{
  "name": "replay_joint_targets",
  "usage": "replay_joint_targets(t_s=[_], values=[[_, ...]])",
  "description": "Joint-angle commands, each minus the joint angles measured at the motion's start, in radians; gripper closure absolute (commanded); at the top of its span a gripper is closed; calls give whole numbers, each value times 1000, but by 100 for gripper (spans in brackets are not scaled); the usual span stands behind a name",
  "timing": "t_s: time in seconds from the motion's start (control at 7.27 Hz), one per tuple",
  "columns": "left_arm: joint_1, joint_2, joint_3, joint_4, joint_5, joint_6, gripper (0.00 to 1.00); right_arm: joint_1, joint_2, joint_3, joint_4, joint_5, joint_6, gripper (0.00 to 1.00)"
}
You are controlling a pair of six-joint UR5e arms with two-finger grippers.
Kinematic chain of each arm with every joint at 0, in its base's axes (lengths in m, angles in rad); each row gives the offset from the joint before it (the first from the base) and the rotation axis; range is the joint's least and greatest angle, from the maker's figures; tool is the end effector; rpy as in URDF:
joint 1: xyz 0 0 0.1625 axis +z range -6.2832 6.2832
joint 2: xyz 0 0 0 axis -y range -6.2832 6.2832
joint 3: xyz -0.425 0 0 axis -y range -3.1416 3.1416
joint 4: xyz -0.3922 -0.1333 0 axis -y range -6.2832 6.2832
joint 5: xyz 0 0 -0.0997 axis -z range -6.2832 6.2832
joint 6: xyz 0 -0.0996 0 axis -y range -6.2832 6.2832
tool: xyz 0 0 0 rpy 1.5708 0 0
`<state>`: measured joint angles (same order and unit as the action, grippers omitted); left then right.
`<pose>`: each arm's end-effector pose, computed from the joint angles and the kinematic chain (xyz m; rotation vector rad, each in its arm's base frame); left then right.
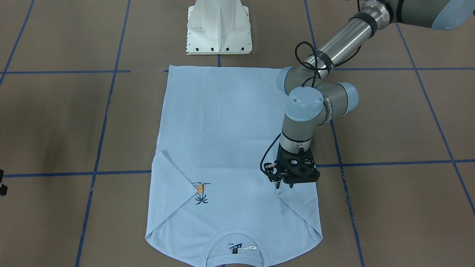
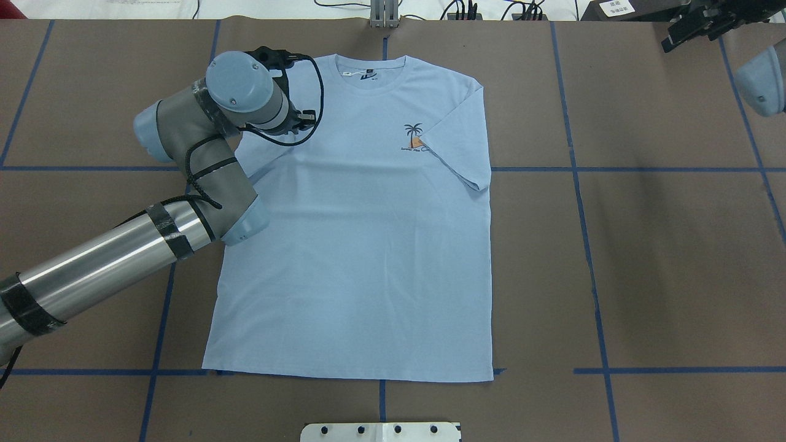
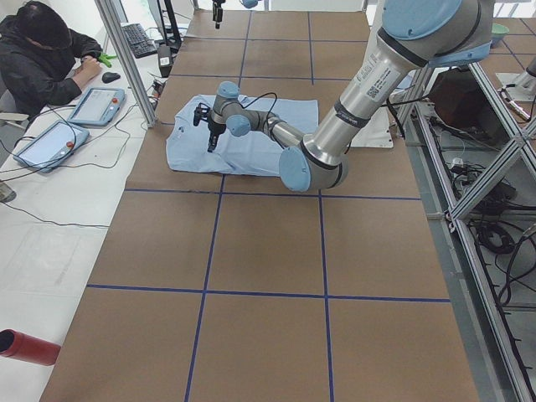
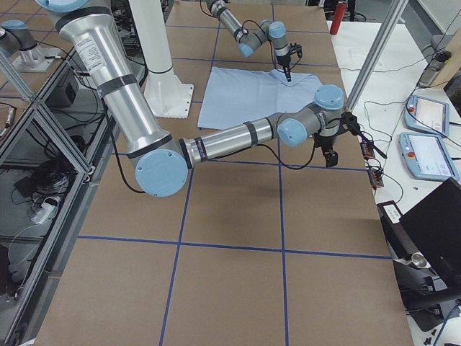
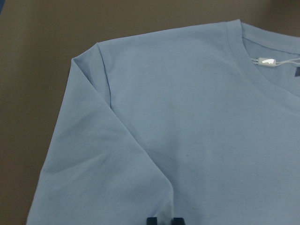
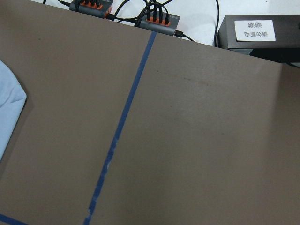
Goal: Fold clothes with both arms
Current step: 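Lower both grippers to the shirt hem corners nearest the robot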
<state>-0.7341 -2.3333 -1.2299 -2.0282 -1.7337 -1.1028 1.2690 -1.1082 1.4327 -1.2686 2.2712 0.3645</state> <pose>0.5086 -0.6167 0.2952 0.3708 0.8104 -0.1767 -0.1382 -0.6763 0.4210 0.3458 -0.8353 -0.1610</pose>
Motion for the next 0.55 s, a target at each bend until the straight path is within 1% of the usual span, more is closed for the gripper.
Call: replay_joint_targets(t_s=[0.0,0.14,0.28,0.41], values=[[-2,73,-134,0,-9,21,0,-119,-7,117,0,-85,286,0],[-2,121,-213,3,-9,20,0,-225,-45,224,0,-195,454,0],[1,161,-277,3,-10,21,0,-317,-86,317,0,-256,678,0],[4,185,-330,2,-44,20,0,-412,-123,418,-3,-322,827,0]])
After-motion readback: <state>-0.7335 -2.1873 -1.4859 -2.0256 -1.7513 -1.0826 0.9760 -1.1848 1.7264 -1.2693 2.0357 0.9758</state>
